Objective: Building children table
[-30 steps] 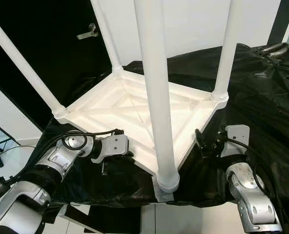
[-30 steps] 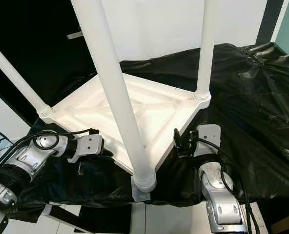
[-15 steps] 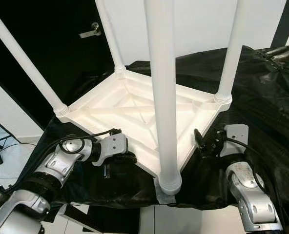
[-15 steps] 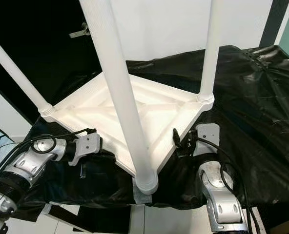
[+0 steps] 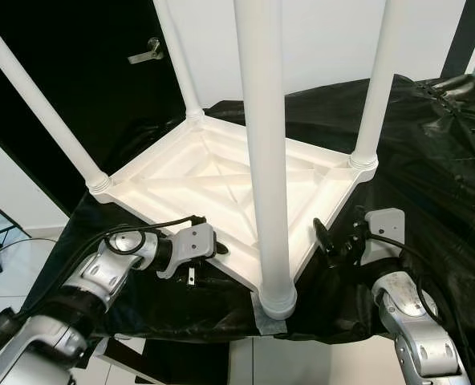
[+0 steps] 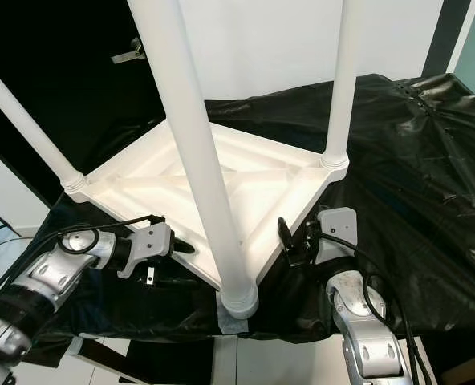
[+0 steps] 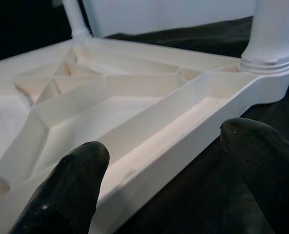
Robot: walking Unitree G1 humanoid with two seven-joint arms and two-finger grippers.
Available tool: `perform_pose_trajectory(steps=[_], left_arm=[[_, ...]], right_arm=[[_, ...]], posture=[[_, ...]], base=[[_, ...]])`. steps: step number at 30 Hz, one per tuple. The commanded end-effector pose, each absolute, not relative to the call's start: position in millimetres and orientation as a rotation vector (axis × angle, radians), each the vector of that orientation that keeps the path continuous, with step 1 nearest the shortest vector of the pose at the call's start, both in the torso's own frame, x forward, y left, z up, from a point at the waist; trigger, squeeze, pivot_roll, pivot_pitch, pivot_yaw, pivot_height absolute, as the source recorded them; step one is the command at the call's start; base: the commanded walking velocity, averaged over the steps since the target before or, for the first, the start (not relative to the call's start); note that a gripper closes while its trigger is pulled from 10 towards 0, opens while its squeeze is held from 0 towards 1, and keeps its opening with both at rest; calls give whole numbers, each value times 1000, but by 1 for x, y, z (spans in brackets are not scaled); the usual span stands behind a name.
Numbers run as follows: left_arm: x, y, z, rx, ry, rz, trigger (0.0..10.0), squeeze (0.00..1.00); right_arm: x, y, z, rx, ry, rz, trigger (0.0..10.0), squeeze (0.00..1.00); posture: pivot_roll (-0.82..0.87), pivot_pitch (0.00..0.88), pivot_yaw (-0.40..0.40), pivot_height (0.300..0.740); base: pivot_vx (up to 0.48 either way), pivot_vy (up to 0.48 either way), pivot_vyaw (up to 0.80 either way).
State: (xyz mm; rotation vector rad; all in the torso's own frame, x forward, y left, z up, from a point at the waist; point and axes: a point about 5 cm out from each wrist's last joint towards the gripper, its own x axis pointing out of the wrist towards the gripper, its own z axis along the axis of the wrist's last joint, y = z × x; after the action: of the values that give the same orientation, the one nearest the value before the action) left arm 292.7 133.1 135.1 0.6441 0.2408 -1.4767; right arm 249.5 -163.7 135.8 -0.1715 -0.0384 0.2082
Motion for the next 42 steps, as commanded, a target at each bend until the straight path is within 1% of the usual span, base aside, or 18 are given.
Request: perform_pose_trajectory(steps=[1, 5, 6, 18, 19, 20, 21, 22, 30, 33, 35, 36, 40, 42], left_arm=[[289, 136, 131, 644, 280, -1533, 10000, 0], [291, 128, 123, 656, 272, -1518, 10000, 0], [291, 126, 116, 703, 280, -1525, 10000, 0], [295, 126, 107, 725, 347, -1480, 10000, 0], [305, 130, 107, 700, 395, -1401, 3922, 0], [308, 132, 106, 695, 411, -1379, 1412, 0], [308, 132, 106, 695, 411, -1379, 1412, 0], [310, 134, 106, 693, 426, -1364, 0, 0], [310, 136, 108, 641, 437, -1345, 0, 0], [308, 143, 106, 577, 450, -1274, 0, 0], [308, 143, 106, 577, 450, -1274, 0, 0], [301, 146, 106, 539, 441, -1240, 0, 0], [297, 149, 106, 517, 440, -1205, 0, 0], [295, 152, 106, 512, 430, -1157, 0, 0]], right_arm=[[249, -157, 136, -163, -35, 252, 10000, 0], [248, -153, 137, -175, -33, 294, 10000, 0], [248, -151, 138, -185, -32, 323, 10000, 0], [244, -148, 138, -188, -27, 338, 10000, 0], [239, -145, 135, -176, -15, 329, 10000, 0], [237, -144, 134, -171, -11, 324, 10000, 0], [237, -144, 134, -171, -11, 324, 10000, 0], [236, -143, 133, -168, -9, 321, 10000, 0], [236, -143, 134, -161, -10, 310, 10000, 0], [237, -141, 134, -151, -15, 302, 10000, 0], [237, -141, 134, -151, -15, 302, 10000, 0], [238, -140, 134, -145, -14, 301, 10000, 0], [238, -139, 134, -142, -13, 301, 10000, 0], [239, -138, 134, -139, -14, 304, 10000, 0]], posture=[[-104, 0, 103, 740], [-103, 0, 99, 740], [-101, 0, 94, 740], [-106, 0, 101, 740], [-112, 0, 119, 740], [-112, 0, 119, 740], [-112, 0, 119, 740], [-112, 0, 123, 740], [-111, 0, 129, 740], [-109, 0, 130, 740], [-109, 0, 130, 740], [-98, 0, 117, 740], [-94, 0, 111, 740], [-74, 0, 90, 740]], base=[[0, 0, 0], [0, 0, 0], [0, 0, 0], [0, 0, 0], [0, 0, 0], [0, 0, 0], [0, 0, 0], [0, 0, 0], [0, 0, 0], [0, 0, 0], [0, 0, 0], [0, 0, 0], [0, 0, 0], [0, 0, 0]])
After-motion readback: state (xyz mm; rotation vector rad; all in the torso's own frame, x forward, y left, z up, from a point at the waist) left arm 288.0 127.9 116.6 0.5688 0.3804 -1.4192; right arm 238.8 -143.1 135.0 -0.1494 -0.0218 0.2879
